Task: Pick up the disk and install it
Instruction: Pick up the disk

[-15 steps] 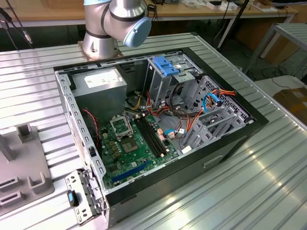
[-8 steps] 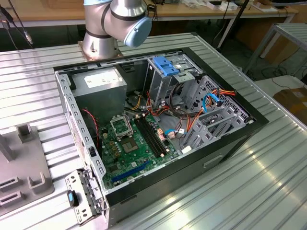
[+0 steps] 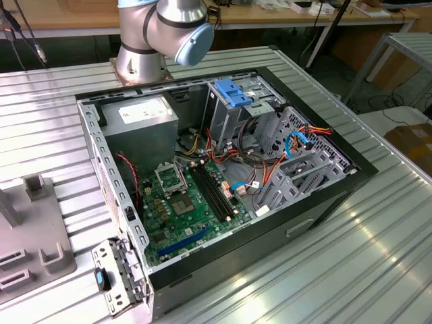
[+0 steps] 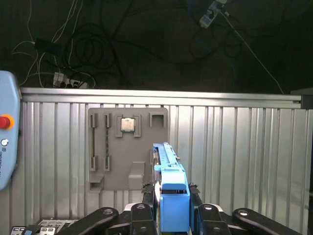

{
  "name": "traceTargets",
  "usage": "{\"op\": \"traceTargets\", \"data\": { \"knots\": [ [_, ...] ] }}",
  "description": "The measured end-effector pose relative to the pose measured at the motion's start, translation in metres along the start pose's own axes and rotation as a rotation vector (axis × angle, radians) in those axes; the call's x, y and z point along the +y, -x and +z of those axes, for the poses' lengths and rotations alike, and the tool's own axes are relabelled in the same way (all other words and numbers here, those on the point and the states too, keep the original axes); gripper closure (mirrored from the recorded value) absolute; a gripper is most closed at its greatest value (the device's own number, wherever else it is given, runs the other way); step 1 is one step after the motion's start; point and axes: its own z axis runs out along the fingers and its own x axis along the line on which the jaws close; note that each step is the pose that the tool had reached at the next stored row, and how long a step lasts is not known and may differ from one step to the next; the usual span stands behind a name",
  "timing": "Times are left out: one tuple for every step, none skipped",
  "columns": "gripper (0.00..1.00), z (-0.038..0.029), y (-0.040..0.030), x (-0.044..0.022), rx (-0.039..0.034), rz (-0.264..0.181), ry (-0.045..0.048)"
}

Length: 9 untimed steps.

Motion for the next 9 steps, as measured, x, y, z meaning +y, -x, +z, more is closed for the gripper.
{"op": "traceTargets", "data": {
  "knots": [
    [0.63,0.0,-0.0001,-0.0084,0.0001,0.0,0.0002],
    [0.63,0.0002,-0.0003,-0.013,0.0,0.0,0.0],
    [0.63,0.0002,-0.0003,-0.0164,0.0,0.0,0.0],
    [0.63,0.0002,-0.0004,-0.0215,0.0,0.0,0.0002],
    [0.63,0.0003,-0.0005,-0.0263,0.0,0.0,0.0001],
    [0.63,0.0004,-0.0006,-0.0319,0.0,0.0,0.0],
    [0.63,0.0006,-0.0008,-0.0409,0.0,0.0,0.0],
    [0.63,0.0006,-0.0009,-0.0436,0.0,0.0,0.0],
    [0.63,0.0006,-0.001,-0.0467,0.0,0.0,0.0001]
  ]
}}
